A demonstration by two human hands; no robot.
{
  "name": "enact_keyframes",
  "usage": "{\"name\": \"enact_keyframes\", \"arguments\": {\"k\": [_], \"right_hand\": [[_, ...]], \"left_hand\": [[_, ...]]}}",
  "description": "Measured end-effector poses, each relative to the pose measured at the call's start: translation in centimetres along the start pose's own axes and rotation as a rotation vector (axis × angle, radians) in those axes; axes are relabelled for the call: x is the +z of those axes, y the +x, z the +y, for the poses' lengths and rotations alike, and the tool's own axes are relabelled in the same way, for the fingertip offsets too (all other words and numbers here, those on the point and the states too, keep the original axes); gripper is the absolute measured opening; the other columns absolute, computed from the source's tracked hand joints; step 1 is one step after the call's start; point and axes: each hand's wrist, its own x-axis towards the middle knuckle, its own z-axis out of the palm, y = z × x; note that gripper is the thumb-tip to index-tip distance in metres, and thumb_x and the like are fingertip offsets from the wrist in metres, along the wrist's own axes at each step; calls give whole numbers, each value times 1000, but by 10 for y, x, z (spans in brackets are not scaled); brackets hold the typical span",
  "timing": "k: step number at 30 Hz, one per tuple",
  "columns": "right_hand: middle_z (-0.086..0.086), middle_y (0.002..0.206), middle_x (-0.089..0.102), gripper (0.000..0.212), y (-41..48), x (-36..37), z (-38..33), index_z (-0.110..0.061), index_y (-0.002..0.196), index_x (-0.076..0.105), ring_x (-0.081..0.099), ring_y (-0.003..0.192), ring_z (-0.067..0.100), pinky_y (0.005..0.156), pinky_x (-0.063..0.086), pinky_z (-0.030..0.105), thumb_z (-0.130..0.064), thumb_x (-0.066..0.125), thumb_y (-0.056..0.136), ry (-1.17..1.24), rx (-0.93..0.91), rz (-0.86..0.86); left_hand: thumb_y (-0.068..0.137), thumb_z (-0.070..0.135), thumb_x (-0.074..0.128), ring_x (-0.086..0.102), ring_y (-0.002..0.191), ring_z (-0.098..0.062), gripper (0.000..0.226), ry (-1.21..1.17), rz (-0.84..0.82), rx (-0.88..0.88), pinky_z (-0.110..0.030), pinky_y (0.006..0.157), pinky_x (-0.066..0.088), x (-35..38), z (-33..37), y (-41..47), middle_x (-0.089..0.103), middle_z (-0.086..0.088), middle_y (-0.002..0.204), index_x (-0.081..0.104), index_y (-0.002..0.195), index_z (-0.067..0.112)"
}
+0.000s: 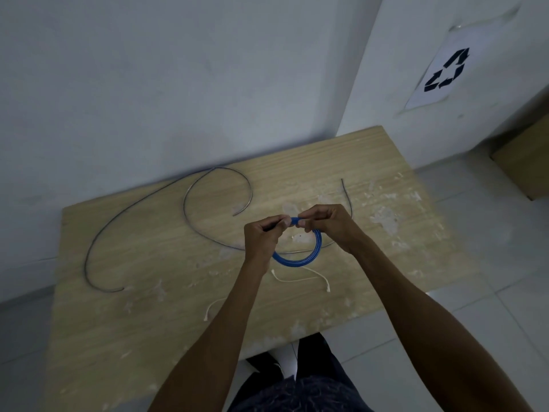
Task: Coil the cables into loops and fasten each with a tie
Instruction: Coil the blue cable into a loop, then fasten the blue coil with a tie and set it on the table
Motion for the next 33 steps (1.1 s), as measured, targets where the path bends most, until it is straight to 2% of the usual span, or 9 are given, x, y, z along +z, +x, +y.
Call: {"name": "enact_keyframes", "arguments": {"k": [6,12,17,21,23,26,28,30,33], "right_hand": [[22,92,77,21,2,-9,2,3,103,77,71,75,24,77,59,28,2,78,82,-3,9,14],[13,91,78,21,6,-8,-5,7,107,74,76,75,20,71,58,23,4,73,87,96,18,56],[5,81,79,19,12,-6,-5,6,105,75,76,72,17,68,59,22,7,73,86,41,-11,73],[10,98,79,20,9,-4,6,-3,112,75,78,83,24,75,60,26,-10,70,94,-8,34,57],[10,107,77,26,1,-4,23,-11,122,71,77,89,21,78,61,28,-23,61,102,-19,107,139],[13,104,77,21,-15,-9,84,-9,117,72,75,81,15,80,63,34,-18,60,102,-290,161,368],[10,99,79,20,-27,-11,125,-9,107,76,71,78,14,84,61,37,-18,76,90,-627,272,319],[8,97,77,25,-42,-5,153,-11,100,76,67,77,15,77,57,32,-24,85,80,-772,442,178],[11,98,71,11,-59,10,165,-13,93,73,66,84,28,68,47,30,-14,74,82,-866,561,190]], "left_hand": [[86,11,81,63,58,2,19,21,-23,-49,-16,54,43,5,-2,7,78,-11,89,81,104,5],[86,9,80,68,65,3,19,69,-33,32,-9,59,46,7,8,16,79,-7,88,80,104,4],[85,8,81,71,68,3,17,73,10,33,-9,59,48,11,5,19,78,-2,85,80,102,4],[85,6,81,70,64,3,18,68,66,4,-10,58,49,11,-3,18,78,-7,86,79,102,1],[84,6,81,72,67,2,19,43,97,-33,-11,59,51,8,-9,17,78,-2,83,80,102,2],[84,6,82,75,75,-4,16,18,112,-59,-14,67,55,1,-15,15,79,3,81,80,100,5],[83,7,82,77,83,-10,15,7,120,-66,-19,75,59,-2,-19,13,80,1,84,81,98,7],[83,7,83,77,84,-11,16,1,128,-80,-21,76,59,-3,-21,12,80,1,86,81,99,7],[83,8,83,77,80,-8,17,-1,120,-90,-19,71,57,-2,-20,12,80,-1,87,80,101,6]]}}
